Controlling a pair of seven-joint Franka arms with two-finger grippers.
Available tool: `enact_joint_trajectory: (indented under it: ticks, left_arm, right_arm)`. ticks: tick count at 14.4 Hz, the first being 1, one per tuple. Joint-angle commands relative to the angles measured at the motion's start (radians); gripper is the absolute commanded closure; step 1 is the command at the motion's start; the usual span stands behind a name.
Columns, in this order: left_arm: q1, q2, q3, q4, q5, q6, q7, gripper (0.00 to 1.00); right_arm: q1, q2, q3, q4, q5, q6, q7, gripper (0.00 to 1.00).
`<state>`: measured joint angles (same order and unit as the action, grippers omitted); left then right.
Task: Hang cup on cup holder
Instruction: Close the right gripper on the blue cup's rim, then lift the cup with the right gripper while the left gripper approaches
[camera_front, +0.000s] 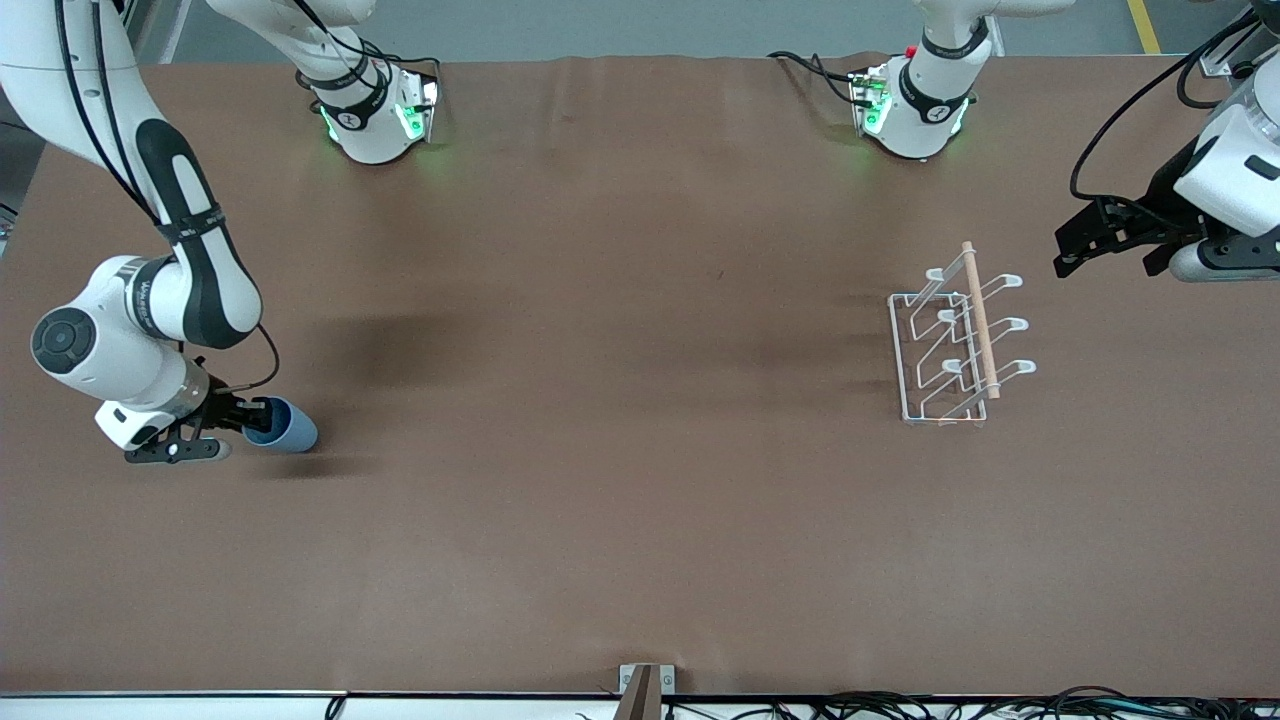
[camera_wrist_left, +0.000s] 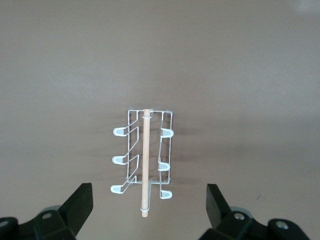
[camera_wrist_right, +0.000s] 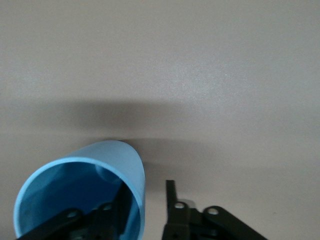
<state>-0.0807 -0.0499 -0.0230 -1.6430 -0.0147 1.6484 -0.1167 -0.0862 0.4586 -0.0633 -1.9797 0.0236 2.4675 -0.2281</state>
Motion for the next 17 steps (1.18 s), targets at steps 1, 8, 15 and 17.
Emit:
enact_joint_trajectory:
  ticks: [1,8,15,17]
  left_arm:
    - [-0.002,0.004,0.006,0.018,-0.002,-0.009,0.011,0.0]
    - [-0.004,0.007,0.006,0.018,-0.002,-0.007,0.011,0.0]
    - [-0.002,0.011,0.006,0.02,-0.002,-0.005,0.011,0.0]
    - [-0.002,0.016,0.006,0.022,-0.002,-0.004,0.011,0.0]
  right_arm:
    - [-0.021,0.012,0.013,0.009,0.038,0.018,-0.008,1.0]
    - [-0.015,-0.053,0.014,0.122,0.041,-0.228,-0.013,1.0]
    - [0.003,-0.214,0.094,0.134,0.315,-0.406,0.0,1.0]
    - [0.037,-0.233,0.108,0.13,0.413,-0.45,0.0,1.0]
